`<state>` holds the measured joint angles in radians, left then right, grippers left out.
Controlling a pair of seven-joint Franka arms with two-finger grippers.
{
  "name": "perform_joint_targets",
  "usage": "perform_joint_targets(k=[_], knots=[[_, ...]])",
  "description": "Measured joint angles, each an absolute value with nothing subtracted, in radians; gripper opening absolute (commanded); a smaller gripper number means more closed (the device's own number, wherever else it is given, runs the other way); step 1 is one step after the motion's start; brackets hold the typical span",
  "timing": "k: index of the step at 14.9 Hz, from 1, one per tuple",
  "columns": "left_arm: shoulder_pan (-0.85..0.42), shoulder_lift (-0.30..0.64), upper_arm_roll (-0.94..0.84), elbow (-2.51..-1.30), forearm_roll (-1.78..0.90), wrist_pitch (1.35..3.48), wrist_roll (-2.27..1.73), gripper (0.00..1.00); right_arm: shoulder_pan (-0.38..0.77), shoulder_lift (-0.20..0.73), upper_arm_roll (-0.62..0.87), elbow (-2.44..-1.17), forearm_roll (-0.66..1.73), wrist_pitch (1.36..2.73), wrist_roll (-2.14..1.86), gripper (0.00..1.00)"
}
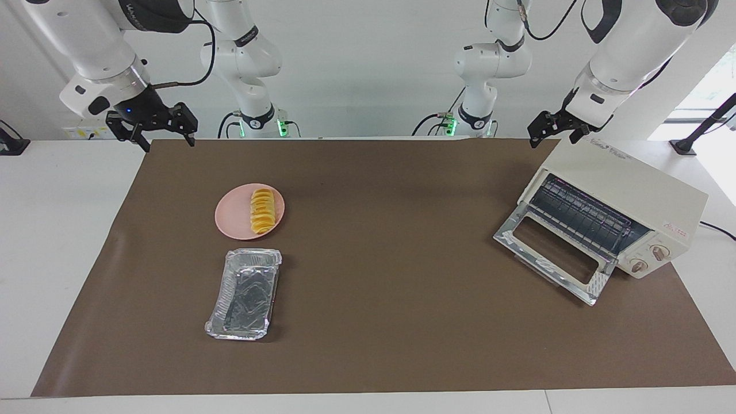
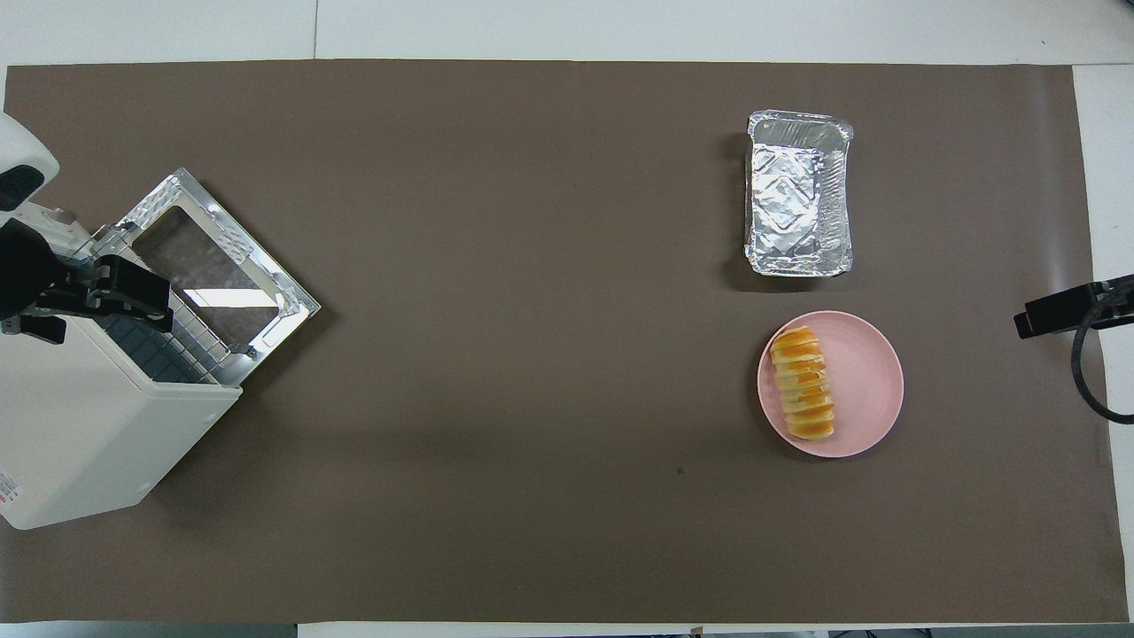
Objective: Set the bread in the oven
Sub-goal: 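Reach the right gripper toward the orange bread on the pink plate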
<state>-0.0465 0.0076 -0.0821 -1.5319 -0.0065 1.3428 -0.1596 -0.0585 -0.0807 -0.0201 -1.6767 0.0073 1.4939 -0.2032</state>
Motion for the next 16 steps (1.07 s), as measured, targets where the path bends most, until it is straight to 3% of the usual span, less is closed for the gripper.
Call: perform_joint_targets(k=[9, 16], knots=[[-0.046, 0.008, -0.082, -1.532, -0.006, 1.343, -0.16, 1.0, -0.057, -0.085, -0.016, -1.713, 0.007, 1.518, -0.203, 1.0], [-0.046, 0.008, -0.082, -1.532, -0.006, 1.343, -0.16, 1.0, 0.01, -0.194, 0.007, -2.093, 0.008, 1.82, -0.143, 1.0]])
